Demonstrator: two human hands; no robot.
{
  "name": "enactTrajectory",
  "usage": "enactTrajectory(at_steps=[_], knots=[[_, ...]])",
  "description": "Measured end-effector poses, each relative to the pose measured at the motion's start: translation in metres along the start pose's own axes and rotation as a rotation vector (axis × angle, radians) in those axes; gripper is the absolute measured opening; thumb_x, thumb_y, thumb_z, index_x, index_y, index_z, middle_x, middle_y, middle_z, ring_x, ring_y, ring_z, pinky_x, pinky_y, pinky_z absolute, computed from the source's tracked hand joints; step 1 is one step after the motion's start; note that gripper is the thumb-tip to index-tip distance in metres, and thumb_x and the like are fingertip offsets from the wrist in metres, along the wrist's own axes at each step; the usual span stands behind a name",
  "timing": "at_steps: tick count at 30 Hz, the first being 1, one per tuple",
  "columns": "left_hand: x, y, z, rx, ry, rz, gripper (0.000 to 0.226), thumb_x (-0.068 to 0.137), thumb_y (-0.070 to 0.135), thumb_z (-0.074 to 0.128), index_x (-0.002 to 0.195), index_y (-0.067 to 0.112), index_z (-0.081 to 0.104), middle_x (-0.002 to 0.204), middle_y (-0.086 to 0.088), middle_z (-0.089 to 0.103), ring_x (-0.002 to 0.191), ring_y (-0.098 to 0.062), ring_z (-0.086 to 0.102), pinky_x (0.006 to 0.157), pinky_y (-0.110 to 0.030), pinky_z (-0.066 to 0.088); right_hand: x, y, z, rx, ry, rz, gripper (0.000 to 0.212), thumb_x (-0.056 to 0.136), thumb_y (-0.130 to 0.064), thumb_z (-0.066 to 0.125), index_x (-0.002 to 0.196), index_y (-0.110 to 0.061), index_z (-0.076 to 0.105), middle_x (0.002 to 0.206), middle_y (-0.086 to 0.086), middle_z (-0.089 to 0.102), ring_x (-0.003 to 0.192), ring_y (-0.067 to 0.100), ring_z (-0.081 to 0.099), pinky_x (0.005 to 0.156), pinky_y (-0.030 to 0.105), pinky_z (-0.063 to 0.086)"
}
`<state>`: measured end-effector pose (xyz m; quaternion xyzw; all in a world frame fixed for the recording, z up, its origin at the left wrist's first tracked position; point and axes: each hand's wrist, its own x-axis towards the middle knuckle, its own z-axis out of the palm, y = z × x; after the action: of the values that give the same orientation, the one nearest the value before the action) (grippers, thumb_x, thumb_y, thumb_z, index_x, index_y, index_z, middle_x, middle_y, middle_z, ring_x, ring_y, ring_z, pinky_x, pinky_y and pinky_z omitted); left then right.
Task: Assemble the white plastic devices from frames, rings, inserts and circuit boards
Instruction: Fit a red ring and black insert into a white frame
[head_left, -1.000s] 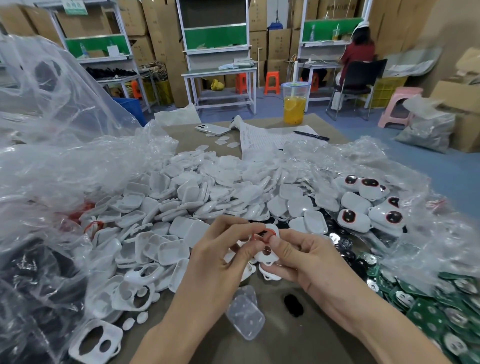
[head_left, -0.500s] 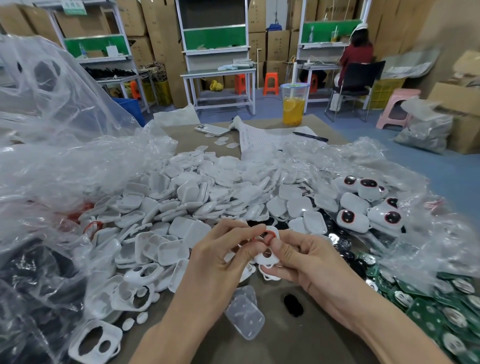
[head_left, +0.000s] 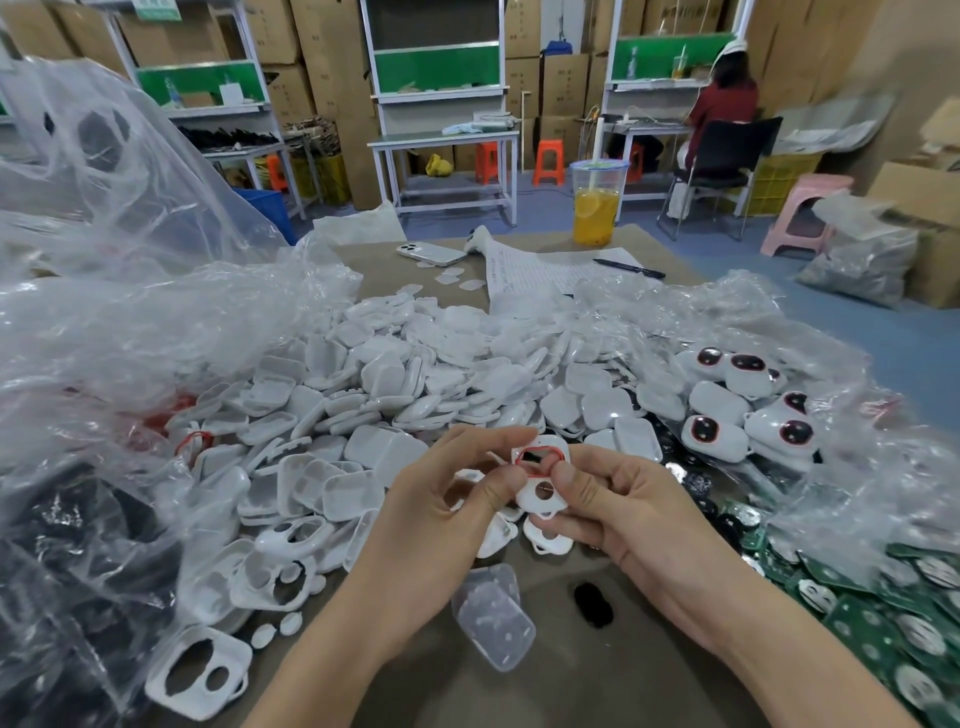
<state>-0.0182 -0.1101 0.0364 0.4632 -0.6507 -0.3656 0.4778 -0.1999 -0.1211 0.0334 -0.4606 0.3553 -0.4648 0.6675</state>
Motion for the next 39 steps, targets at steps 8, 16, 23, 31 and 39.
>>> enactTrajectory(at_steps=[8,16,23,31,39], knots=[[0.000,0.001,0.001,-0.128,-0.004,-0.027,0.030,0.093,0.020,0.071,0.101,0.048,0.073,0.093,0.014,0.074,0.088,0.001,0.068,0.074,-0.009,0.047,-0.001,0.001,0.003,0.012,-0.022,-0.003,0.032,0.077,-0.034,0.073,0.103,-0.017,0.079,0.105,0.011,0.076,0.100,0.021,0.072,0.083,0.024,0.058],[0.001,-0.001,0.002,-0.102,0.019,-0.039,0.031,0.093,0.018,0.070,0.099,0.048,0.073,0.095,0.011,0.075,0.086,-0.001,0.067,0.073,-0.013,0.049,-0.001,0.002,0.001,-0.019,-0.062,-0.009,0.039,0.075,-0.041,0.078,0.109,-0.022,0.078,0.114,0.009,0.075,0.111,0.024,0.069,0.086,0.025,0.057],[-0.004,0.002,0.002,0.221,0.043,0.179,0.031,0.095,0.025,0.069,0.109,0.052,0.068,0.111,0.021,0.066,0.103,-0.004,0.064,0.082,-0.011,0.046,0.002,0.001,-0.002,-0.002,-0.075,0.003,0.034,0.079,-0.034,0.073,0.108,-0.016,0.078,0.116,0.008,0.074,0.096,0.013,0.072,0.085,0.025,0.057],[-0.006,0.005,0.009,0.230,0.102,0.183,0.027,0.097,0.029,0.065,0.105,0.054,0.065,0.109,0.030,0.067,0.103,0.004,0.063,0.083,-0.004,0.042,0.002,0.000,-0.004,0.065,-0.126,0.014,0.034,0.083,-0.029,0.071,0.111,-0.010,0.076,0.116,0.010,0.073,0.080,0.011,0.070,0.085,0.026,0.058],[-0.007,0.001,0.017,0.150,0.148,0.119,0.025,0.094,0.033,0.065,0.102,0.056,0.064,0.100,0.030,0.071,0.096,0.005,0.065,0.080,-0.005,0.044,0.001,-0.001,-0.003,0.151,-0.133,0.053,0.023,0.083,-0.026,0.078,0.101,-0.011,0.080,0.102,0.010,0.076,0.090,0.016,0.075,0.079,0.025,0.059]])
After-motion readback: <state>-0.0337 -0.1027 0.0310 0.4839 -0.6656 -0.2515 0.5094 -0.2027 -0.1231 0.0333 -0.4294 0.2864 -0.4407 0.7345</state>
